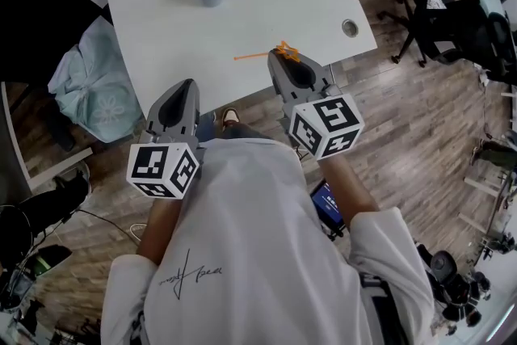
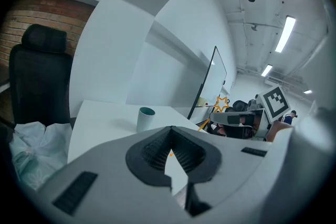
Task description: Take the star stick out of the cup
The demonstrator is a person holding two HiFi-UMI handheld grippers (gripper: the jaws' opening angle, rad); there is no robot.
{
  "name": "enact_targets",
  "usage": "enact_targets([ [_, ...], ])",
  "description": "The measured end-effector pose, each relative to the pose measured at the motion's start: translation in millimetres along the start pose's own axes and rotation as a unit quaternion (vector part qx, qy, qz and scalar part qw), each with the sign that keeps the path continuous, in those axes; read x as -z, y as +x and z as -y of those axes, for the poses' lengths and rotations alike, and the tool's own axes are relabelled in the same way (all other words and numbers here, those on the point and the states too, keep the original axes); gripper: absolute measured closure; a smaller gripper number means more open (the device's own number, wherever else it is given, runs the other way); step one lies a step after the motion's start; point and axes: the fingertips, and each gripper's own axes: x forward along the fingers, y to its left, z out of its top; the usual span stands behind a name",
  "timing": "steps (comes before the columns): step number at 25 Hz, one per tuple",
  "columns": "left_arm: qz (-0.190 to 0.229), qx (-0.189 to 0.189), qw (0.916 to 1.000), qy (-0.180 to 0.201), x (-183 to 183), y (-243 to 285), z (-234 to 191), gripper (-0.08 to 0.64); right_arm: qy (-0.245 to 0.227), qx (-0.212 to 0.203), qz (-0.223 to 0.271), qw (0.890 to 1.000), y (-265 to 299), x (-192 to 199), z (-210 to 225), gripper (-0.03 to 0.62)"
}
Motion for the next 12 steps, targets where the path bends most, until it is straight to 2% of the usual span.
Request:
enact_targets([
  [12,0.002,0.002,1.0,-0.001,-1.3,-0.1,-2.9,0.557,0.005,-0.004,-0.013,1.0,-1.6,17.4,-8.8,0.568],
])
